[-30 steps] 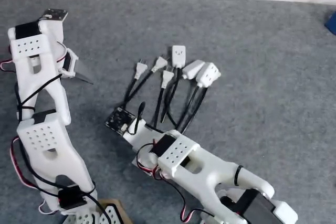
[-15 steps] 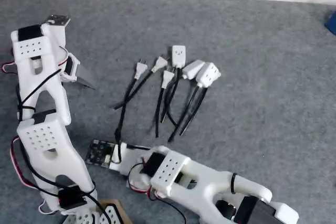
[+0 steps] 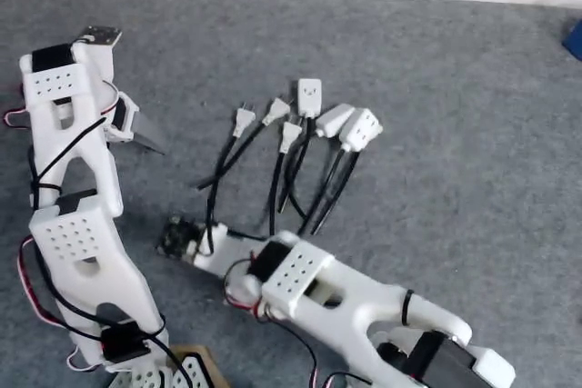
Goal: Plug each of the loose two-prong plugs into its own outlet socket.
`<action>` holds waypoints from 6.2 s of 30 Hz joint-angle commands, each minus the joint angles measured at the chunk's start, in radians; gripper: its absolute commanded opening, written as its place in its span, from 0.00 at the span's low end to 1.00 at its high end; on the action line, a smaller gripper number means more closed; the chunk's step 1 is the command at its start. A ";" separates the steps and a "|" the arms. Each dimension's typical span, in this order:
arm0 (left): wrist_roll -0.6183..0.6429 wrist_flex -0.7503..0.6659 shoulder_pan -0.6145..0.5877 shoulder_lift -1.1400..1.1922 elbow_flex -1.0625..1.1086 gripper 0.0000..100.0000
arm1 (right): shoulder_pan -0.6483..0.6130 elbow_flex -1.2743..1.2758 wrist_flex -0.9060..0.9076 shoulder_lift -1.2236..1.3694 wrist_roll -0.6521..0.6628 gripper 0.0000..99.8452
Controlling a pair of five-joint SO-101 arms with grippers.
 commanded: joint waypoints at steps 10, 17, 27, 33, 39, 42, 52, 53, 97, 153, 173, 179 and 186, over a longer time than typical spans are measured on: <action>-0.011 0.008 0.058 -0.071 -0.008 0.38 | 0.173 -0.303 0.091 -0.013 -0.242 0.41; 0.018 0.035 0.139 -0.065 -0.113 0.44 | 0.598 -0.654 0.371 -0.004 -0.463 0.41; 0.167 -0.186 0.351 -0.035 -0.249 0.44 | 0.903 -0.429 0.200 0.024 -0.506 0.41; 0.121 -0.296 0.384 0.143 -0.255 0.42 | 0.943 -0.231 -0.005 0.067 -0.499 0.41; 0.117 -0.313 0.384 0.239 -0.255 0.36 | 0.946 -0.228 -0.005 0.068 -0.499 0.41; 0.117 -0.313 0.384 0.275 -0.251 0.36 | 0.946 -0.225 -0.005 0.068 -0.499 0.41; 0.000 -0.282 0.437 0.343 -0.255 0.12 | 0.943 -0.220 -0.005 0.070 -0.499 0.41; -0.012 -0.281 0.446 0.343 -0.255 0.10 | 0.943 -0.220 -0.005 0.070 -0.499 0.41; -0.158 0.120 1.159 -0.018 -0.045 0.04 | 1.721 0.306 0.404 -0.944 -0.196 0.41; 0.265 -0.226 0.245 -0.397 0.633 0.30 | 0.780 0.116 0.331 -0.272 1.028 0.41; 0.265 -0.242 0.268 -0.395 0.674 0.30 | 0.774 0.243 0.234 -0.305 1.003 0.15; 0.265 -0.242 0.266 -0.400 0.674 0.30 | 0.802 0.249 0.219 -0.303 1.016 0.15; 0.265 -0.242 0.266 -0.403 0.676 0.30 | 0.814 0.308 0.105 -0.302 1.033 0.15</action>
